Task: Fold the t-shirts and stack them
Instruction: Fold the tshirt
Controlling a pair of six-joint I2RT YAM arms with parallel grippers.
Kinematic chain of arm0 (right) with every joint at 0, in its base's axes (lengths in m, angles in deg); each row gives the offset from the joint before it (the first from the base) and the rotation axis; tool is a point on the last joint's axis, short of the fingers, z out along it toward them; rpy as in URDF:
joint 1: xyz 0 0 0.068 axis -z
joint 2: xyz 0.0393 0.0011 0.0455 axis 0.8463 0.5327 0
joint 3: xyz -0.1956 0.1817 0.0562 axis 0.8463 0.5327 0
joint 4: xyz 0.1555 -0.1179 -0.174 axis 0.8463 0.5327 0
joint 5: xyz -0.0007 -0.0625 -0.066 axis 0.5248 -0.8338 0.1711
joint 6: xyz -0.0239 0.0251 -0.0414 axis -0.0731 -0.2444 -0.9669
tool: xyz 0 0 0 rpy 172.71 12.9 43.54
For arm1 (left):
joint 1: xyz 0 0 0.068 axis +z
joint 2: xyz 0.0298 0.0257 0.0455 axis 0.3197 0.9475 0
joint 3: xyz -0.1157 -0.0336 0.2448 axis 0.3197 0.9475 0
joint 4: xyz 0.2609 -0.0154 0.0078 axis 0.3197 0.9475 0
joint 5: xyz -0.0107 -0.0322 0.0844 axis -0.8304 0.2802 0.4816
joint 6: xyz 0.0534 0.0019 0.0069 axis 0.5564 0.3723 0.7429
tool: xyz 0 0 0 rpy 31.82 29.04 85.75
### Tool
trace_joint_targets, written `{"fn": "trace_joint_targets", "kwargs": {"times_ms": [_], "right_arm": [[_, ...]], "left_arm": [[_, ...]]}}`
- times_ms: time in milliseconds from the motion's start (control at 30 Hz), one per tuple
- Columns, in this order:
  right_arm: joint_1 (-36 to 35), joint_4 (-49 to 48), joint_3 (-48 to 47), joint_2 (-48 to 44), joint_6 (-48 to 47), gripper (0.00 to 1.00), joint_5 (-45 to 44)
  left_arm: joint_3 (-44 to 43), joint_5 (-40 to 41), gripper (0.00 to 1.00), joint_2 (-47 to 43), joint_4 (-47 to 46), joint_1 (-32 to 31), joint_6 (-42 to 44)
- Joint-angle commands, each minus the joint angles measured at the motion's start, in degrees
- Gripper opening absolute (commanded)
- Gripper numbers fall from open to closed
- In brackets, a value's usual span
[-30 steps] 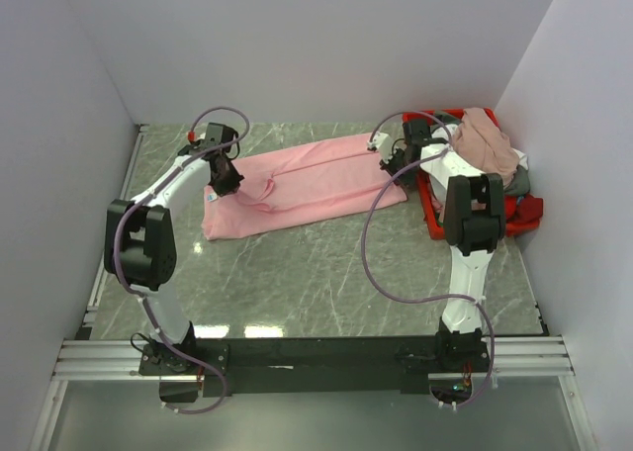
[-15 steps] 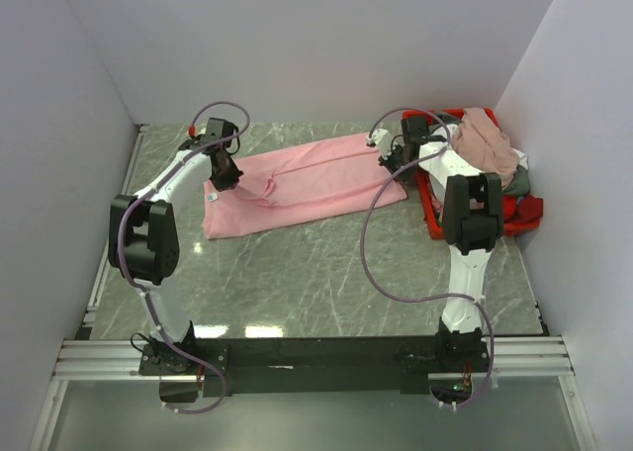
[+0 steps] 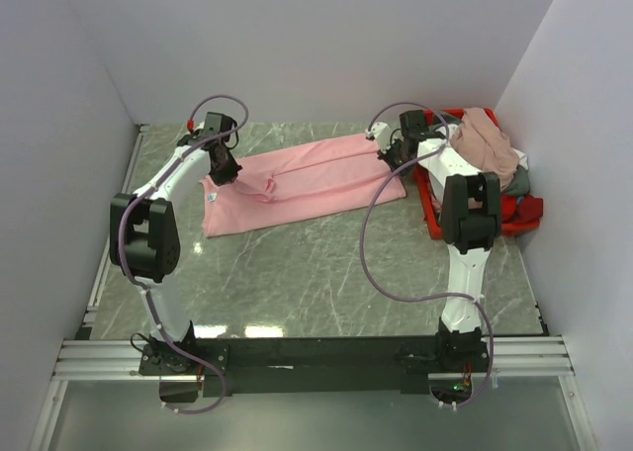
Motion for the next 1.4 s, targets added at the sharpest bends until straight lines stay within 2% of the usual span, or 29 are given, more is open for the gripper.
{"fn": "trace_joint_targets", "kwargs": {"times_ms": [0,700,1367], "right_arm": [[-0.38,-1.80,-3.96,1.74,1.68,0.05,-0.85],[-1.17,-2.06,-13.45,7.63,6.16,0.05,-3.31],[-2.40,-4.43,-16.27,10.27,8.36,0.04,-6.82]], "left_arm": [[-3.24,0.96,0.00,0.36,0.08,0.57,1.17],[-12.12,0.69,0.00,8.09,2.19,2.76,2.57],[-21.00,-0.98,0.00,16.53,2.02,4.17,2.84]]}}
